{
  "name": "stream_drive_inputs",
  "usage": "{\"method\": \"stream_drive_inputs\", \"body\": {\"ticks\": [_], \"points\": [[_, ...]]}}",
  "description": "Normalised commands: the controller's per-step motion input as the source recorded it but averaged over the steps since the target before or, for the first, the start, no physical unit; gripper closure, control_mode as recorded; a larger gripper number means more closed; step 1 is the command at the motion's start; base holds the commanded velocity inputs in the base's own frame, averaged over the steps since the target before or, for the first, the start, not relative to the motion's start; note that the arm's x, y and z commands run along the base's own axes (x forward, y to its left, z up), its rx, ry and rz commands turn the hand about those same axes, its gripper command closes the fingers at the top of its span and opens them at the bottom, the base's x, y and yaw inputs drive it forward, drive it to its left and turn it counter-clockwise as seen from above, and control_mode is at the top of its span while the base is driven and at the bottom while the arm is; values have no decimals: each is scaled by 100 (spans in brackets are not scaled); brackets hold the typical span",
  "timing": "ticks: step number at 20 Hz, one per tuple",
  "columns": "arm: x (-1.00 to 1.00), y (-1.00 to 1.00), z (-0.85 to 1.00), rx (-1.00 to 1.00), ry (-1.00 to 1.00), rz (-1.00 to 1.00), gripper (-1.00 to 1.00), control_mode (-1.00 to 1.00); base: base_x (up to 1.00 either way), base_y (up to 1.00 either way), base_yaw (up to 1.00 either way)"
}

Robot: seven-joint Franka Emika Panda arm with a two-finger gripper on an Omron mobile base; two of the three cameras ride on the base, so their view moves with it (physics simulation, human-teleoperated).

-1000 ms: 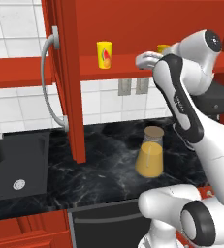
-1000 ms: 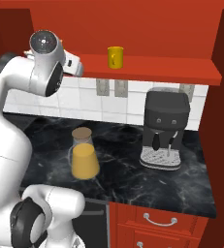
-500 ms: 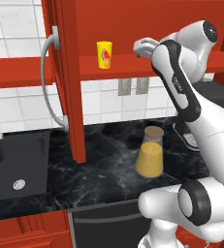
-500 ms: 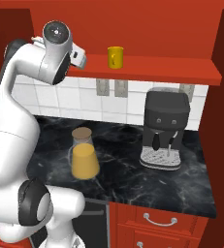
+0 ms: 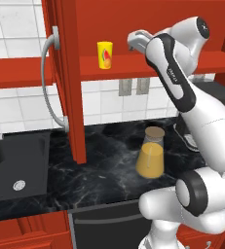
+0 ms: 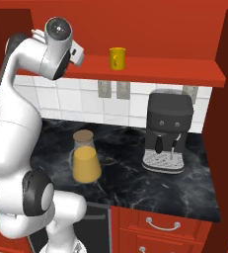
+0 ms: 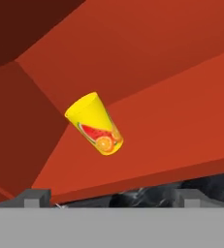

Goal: There is a tray on the dining counter. Grab the cup, mug, and pitcher and place them on the tray. The pitcher may be placed next to the tray if it cannot fit the tray.

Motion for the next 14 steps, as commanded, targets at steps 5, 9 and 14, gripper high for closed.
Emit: {"method": "stream_drive_inputs", "body": {"ticks": [5, 9, 14], "points": [[6, 16, 3, 9, 0, 0, -100, -100, 0, 0, 0], [12, 15, 2, 9, 0, 0, -100, -100, 0, 0, 0], [24, 17, 0, 9, 0, 0, -100, -100, 0, 0, 0]]}}
